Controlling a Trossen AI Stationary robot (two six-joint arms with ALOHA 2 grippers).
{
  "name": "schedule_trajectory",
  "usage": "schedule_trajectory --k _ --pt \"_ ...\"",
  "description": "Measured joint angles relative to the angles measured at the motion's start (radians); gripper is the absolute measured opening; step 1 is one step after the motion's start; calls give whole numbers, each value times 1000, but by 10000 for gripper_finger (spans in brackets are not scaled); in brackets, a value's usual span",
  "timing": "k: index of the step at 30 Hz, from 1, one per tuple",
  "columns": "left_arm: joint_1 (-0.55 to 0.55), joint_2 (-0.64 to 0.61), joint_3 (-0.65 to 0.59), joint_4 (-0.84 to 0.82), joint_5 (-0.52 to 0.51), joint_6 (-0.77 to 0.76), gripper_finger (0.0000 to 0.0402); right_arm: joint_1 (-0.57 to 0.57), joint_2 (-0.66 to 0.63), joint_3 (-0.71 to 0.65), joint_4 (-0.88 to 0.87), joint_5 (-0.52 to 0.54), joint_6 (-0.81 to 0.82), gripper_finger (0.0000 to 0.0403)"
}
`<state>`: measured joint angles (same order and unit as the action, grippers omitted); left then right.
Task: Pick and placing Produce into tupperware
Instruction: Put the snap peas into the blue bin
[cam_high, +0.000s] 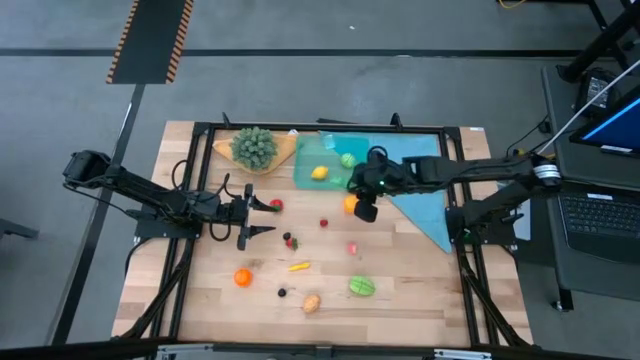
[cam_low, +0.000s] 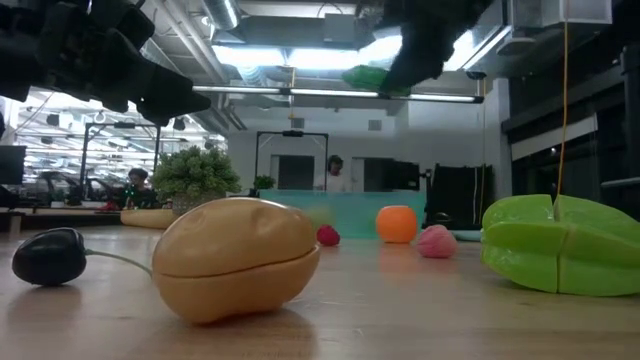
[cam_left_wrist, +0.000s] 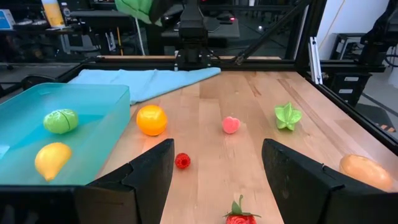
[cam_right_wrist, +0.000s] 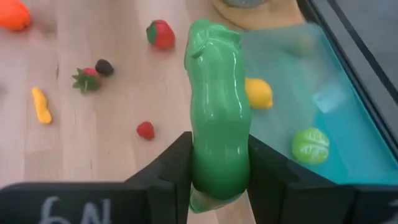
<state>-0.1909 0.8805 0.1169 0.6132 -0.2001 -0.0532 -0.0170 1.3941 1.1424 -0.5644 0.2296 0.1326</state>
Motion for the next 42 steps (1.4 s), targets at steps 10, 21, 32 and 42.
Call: schedule_trajectory --k 10,21,32,42 --pt "0 0 0 0 0 0 237 2 -182 -403 407 1 87 116" --pt "0 0 0 1 0 0 237 3 -314 -678 875 -48 24 118" --pt "0 0 0 2 0 0 237 3 -409 -824 1061 -57 -10 118" --pt "0 0 0 2 0 0 237 3 -415 -940 1265 -100 -20 118"
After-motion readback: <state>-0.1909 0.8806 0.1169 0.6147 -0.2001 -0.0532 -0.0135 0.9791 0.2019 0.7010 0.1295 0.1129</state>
